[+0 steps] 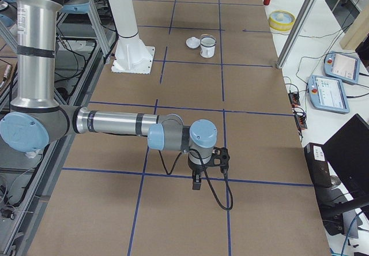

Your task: Place funnel on cup

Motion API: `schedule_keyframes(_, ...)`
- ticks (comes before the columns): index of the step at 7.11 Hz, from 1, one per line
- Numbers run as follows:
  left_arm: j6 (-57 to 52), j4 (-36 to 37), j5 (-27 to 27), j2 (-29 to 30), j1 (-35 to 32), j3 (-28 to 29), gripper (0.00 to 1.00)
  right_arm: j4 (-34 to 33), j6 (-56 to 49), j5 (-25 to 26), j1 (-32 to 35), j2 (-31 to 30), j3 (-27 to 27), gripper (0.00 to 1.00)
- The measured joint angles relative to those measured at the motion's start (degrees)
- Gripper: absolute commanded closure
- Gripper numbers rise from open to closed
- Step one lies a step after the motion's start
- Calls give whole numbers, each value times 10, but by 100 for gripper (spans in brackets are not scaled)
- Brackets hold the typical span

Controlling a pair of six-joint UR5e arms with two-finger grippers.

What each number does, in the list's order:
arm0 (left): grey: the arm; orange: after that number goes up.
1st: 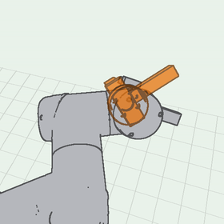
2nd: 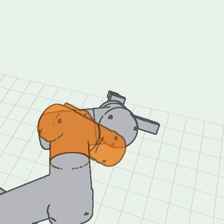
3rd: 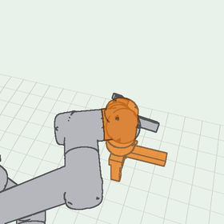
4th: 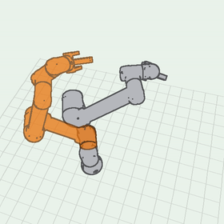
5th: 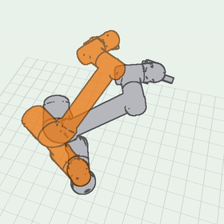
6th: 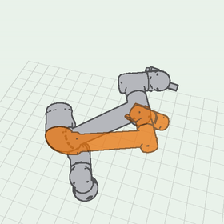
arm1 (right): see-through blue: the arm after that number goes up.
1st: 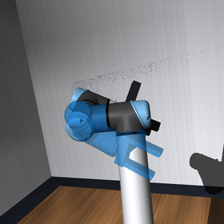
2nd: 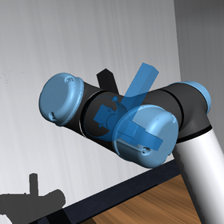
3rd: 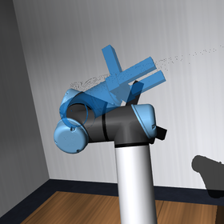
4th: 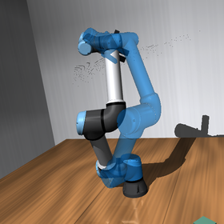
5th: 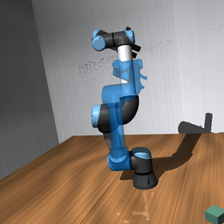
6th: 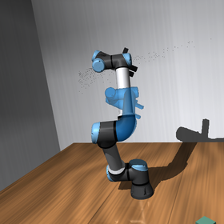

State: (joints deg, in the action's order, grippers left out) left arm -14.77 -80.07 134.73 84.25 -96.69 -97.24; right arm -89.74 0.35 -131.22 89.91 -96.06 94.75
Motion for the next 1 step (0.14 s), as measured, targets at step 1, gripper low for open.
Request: schedule_keyframes(1,0,0,0,0,0,0,0,0,0,0,0,0,0,0)
